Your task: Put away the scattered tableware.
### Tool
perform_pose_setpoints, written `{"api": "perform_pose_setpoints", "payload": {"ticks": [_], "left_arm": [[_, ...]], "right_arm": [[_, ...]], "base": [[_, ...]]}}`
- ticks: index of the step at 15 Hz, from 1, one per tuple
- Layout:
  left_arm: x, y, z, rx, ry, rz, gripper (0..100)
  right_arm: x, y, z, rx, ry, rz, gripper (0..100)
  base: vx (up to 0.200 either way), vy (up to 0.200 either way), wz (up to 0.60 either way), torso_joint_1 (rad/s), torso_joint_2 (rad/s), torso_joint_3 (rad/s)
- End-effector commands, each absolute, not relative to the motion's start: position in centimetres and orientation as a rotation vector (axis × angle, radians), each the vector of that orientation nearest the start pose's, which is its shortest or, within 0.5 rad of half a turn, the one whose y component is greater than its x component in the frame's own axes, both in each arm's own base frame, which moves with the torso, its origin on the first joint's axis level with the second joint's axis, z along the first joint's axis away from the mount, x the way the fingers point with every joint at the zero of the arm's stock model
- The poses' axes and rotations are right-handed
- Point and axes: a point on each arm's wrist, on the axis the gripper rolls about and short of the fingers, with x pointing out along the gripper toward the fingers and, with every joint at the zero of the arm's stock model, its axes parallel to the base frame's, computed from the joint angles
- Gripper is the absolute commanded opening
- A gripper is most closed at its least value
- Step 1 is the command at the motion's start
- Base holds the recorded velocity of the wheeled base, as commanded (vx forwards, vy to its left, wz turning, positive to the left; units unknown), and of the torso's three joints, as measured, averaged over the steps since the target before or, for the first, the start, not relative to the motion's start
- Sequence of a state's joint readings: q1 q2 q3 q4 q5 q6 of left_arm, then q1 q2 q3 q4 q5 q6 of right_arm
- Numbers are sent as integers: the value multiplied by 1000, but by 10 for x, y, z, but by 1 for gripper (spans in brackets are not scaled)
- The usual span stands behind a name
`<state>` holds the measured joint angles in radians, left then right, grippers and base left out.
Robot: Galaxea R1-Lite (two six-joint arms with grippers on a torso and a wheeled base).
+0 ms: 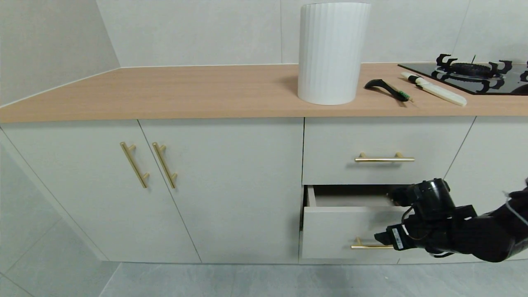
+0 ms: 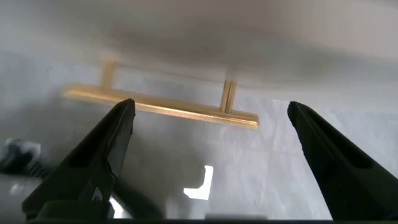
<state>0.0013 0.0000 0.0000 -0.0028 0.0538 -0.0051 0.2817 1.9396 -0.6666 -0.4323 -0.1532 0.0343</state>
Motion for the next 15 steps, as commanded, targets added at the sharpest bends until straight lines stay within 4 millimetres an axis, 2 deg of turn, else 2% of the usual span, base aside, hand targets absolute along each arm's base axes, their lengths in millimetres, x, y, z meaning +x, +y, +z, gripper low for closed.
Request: {"api": "perform_pose_setpoints", "payload": {"ticks": [1, 3, 5, 7, 12, 15], "left_arm": [[-23, 1, 76, -5, -2, 57, 100], [-23, 1, 76, -6, -2, 55, 100], [-23, 1, 76, -5, -2, 55, 100], [-23, 1, 76, -6, -2, 55, 100], [-23, 1, 76, -5, -2, 55, 100], [-23, 1, 76, -6, -2, 57, 100]], "right_arm": [[266, 83, 123, -114, 650, 144, 100], [265, 82, 137, -86, 591, 137, 100], [272, 84, 138, -35, 537, 129, 100], [282, 86, 126, -29, 513, 115, 100], [309, 93, 76, -45, 520, 63, 100], [319, 94, 60, -45, 506, 47, 100]], "base": [[0, 0, 0, 0, 0, 0], [0, 0, 0, 0, 0, 0], [0, 0, 0, 0, 0, 0], [0, 0, 0, 0, 0, 0], [0, 0, 0, 0, 0, 0], [0, 0, 0, 0, 0, 0]]}}
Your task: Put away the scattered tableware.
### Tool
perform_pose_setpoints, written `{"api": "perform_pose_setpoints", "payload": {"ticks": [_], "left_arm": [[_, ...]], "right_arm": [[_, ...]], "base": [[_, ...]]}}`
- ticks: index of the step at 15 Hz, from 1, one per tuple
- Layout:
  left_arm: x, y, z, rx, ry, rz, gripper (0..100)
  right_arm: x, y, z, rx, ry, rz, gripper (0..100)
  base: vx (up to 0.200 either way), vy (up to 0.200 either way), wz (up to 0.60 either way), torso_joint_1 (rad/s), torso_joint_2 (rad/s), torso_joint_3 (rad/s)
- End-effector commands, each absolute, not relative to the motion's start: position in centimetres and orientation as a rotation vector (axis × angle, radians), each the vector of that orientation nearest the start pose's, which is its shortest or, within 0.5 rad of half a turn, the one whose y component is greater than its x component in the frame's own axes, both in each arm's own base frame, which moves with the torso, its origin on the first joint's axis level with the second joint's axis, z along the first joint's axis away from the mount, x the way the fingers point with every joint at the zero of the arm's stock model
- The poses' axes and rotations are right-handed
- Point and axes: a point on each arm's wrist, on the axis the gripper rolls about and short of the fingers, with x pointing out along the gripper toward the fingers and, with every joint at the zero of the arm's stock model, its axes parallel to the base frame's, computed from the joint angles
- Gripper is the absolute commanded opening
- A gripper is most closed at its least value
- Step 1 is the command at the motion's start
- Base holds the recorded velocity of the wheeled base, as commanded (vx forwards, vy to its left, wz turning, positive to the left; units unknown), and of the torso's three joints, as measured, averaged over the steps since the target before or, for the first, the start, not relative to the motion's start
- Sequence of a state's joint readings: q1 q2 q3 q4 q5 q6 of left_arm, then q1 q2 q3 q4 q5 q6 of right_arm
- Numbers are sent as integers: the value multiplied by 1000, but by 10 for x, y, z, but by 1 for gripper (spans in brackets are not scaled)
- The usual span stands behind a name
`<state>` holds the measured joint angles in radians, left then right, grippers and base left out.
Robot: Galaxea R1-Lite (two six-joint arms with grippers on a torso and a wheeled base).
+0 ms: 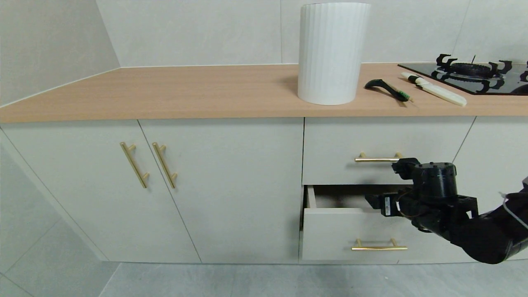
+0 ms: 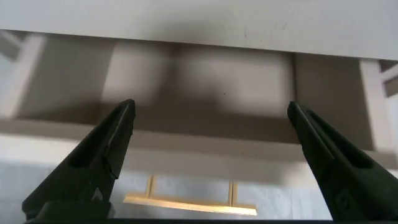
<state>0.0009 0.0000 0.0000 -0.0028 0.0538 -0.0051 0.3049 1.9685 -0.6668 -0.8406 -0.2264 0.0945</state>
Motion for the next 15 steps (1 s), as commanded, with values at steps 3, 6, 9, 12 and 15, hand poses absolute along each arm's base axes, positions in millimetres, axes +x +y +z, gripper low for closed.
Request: {"api": "perform_pose_setpoints", "payload": {"ticks": [3, 6, 9, 12, 15], "left_arm": [[-23, 1, 76, -6, -3, 57, 100], [-23, 1, 76, -5, -3, 55, 100], [-23, 1, 76, -5, -3, 57, 100], [-23, 1, 76, -5, -2, 57, 100], [-23, 1, 76, -5, -3, 55, 100]], "right_arm": [[320, 94, 54, -53, 524, 47, 100], [318, 93, 57, -56, 527, 47, 100], [314, 92, 61, -58, 527, 49, 100], [306, 90, 70, -68, 564, 49, 100], [293, 88, 85, -100, 600, 65, 100]], "base": [[0, 0, 0, 0, 0, 0], [0, 0, 0, 0, 0, 0], [0, 0, 0, 0, 0, 0], [0, 0, 0, 0, 0, 0], [0, 0, 0, 0, 0, 0]]}}
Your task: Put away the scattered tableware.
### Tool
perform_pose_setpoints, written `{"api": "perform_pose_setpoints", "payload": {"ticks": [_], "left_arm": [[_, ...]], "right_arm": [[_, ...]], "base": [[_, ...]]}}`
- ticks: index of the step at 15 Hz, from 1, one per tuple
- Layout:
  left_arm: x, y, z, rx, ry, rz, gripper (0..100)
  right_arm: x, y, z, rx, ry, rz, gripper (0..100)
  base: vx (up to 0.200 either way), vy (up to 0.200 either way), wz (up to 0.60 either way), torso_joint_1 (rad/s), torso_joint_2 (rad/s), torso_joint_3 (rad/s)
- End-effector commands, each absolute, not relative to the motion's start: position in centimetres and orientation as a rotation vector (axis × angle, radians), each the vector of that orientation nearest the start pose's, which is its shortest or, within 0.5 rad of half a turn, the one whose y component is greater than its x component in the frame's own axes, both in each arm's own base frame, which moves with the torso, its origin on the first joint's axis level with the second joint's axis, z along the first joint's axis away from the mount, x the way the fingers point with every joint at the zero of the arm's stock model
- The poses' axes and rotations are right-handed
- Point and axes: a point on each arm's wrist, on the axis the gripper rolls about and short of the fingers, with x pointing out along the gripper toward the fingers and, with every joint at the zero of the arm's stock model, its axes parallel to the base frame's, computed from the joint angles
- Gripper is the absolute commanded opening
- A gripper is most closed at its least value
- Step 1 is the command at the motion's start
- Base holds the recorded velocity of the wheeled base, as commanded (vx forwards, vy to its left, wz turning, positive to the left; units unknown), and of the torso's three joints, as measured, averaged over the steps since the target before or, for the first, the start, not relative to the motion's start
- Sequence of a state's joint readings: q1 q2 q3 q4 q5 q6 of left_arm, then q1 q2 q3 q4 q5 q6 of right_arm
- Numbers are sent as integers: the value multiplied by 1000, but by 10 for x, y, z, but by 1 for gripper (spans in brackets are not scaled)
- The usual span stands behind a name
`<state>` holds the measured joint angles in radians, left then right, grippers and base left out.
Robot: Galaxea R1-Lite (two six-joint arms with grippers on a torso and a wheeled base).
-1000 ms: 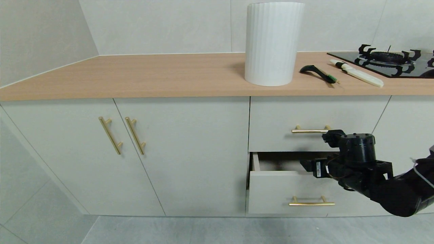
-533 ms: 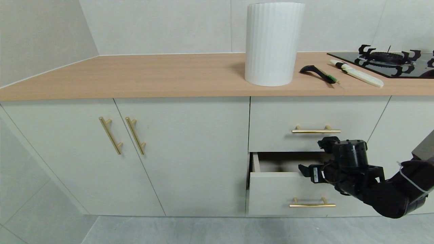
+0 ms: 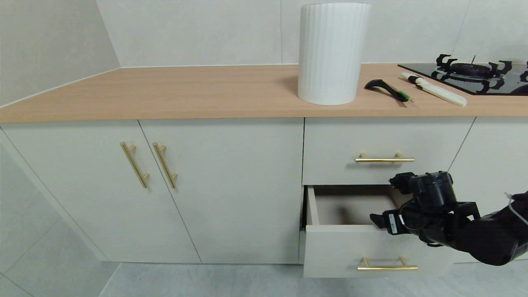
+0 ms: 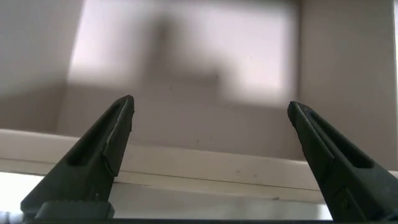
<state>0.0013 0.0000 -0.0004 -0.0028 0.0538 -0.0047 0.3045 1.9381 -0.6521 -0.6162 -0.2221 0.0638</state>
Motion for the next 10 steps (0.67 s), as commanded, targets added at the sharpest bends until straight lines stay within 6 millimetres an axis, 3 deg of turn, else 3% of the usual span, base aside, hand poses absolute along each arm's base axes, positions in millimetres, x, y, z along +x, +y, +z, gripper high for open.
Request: {"api": "perform_pose_setpoints", "payload": {"ticks": [1, 10], "left_arm": [[-23, 1, 76, -5, -2, 55, 100], [-23, 1, 76, -6, -2, 55, 100]], "right_arm": [[286, 87, 91, -116, 630, 72, 100], [241, 98, 108, -266, 815, 175, 100]], "base": [[0, 0, 0, 0, 0, 0], [0, 0, 0, 0, 0, 0]]}}
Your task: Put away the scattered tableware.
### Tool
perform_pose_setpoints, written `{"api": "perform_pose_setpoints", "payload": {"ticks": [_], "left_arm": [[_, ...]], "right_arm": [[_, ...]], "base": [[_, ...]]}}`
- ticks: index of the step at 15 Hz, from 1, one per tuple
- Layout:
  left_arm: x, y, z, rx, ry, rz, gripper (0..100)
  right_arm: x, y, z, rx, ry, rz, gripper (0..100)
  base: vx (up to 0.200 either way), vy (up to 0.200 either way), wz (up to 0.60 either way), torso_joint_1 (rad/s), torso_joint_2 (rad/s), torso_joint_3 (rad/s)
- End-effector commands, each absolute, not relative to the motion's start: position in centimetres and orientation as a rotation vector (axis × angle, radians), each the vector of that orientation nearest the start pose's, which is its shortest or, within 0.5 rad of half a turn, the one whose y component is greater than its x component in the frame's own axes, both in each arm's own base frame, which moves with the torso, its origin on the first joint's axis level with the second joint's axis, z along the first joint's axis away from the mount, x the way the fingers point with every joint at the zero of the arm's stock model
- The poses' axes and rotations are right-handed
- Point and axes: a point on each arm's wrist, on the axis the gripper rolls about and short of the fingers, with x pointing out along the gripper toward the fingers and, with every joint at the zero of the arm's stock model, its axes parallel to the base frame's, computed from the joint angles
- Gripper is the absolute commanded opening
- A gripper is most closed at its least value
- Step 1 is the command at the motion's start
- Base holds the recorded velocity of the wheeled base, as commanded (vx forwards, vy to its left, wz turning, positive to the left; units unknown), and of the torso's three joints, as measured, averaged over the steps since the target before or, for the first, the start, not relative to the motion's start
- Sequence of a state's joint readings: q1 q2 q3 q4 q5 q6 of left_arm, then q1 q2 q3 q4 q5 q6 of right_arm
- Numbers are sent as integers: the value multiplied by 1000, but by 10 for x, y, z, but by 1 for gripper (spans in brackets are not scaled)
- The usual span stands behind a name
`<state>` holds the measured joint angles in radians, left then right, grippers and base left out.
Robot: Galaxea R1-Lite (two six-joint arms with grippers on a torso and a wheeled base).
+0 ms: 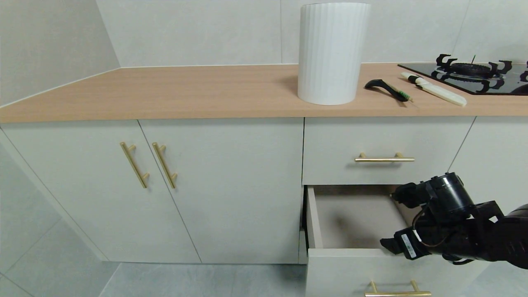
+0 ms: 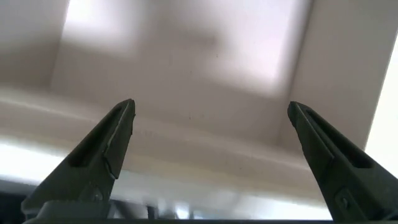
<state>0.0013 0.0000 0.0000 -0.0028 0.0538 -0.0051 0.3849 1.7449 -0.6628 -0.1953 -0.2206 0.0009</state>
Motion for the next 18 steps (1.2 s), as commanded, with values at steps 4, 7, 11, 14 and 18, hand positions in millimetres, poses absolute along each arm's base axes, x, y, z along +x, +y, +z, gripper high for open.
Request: {"api": "perform_pose_setpoints", "payload": {"ticks": [4, 7, 11, 14, 18], "left_arm": [[-23, 1, 76, -6, -2, 57, 100], [-23, 1, 76, -6, -2, 57, 100], [-23, 1, 76, -6, -2, 55, 100], [-23, 1, 76, -5, -3, 57, 100], [-23, 1, 76, -5, -2, 57, 100]], "right_arm": [[229, 97, 106, -344, 901, 199, 100], [219, 100, 105, -386, 975, 222, 100], [206, 101, 103, -457, 1095, 252, 100], [193, 104, 103, -521, 1154, 296, 100], [180, 108, 100, -601, 1234, 341, 100]], "base": [[0, 0, 0, 0, 0, 0], [0, 0, 0, 0, 0, 0], [0, 0, 0, 0, 0, 0], [0, 0, 0, 0, 0, 0], [0, 0, 0, 0, 0, 0]]}}
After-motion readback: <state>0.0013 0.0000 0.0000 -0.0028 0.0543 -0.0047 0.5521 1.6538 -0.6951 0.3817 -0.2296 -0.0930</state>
